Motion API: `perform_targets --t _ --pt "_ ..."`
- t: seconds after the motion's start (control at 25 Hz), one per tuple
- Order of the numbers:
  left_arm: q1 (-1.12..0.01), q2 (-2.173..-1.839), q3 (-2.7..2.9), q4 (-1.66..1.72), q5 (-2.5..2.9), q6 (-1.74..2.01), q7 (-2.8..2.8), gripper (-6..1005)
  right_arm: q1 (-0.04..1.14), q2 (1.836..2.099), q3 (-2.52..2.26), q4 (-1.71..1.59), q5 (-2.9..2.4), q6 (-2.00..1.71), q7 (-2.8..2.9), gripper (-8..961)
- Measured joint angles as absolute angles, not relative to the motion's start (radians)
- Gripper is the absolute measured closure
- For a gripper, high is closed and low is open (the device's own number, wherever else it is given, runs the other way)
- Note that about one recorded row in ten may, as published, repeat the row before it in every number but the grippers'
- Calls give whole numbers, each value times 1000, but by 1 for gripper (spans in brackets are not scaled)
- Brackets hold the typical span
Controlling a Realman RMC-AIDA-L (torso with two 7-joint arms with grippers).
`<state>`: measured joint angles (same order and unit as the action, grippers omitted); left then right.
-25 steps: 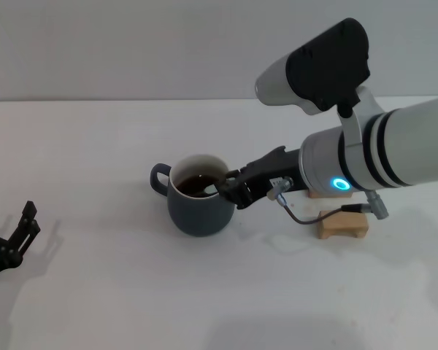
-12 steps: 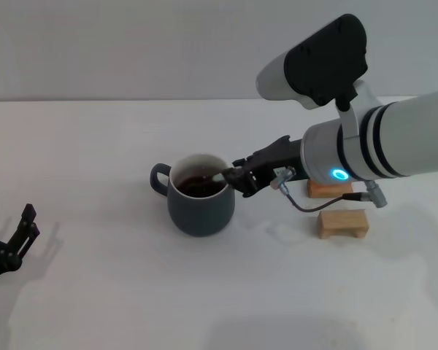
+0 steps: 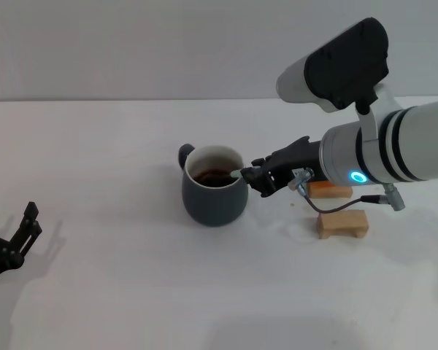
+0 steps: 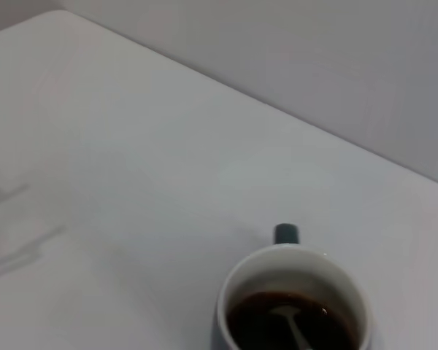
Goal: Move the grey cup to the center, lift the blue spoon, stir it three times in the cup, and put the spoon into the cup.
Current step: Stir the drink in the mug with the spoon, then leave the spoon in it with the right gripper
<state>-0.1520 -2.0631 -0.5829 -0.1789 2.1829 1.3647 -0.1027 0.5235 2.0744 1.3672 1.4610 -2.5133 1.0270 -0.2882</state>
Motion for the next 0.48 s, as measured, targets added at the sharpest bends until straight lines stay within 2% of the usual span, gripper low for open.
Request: perform_targets --t 0.48 --pt "-153 -2063 -587 -178 2183 1365 -103 137 555 2080 1328 1448 -2474 1009 -282 790"
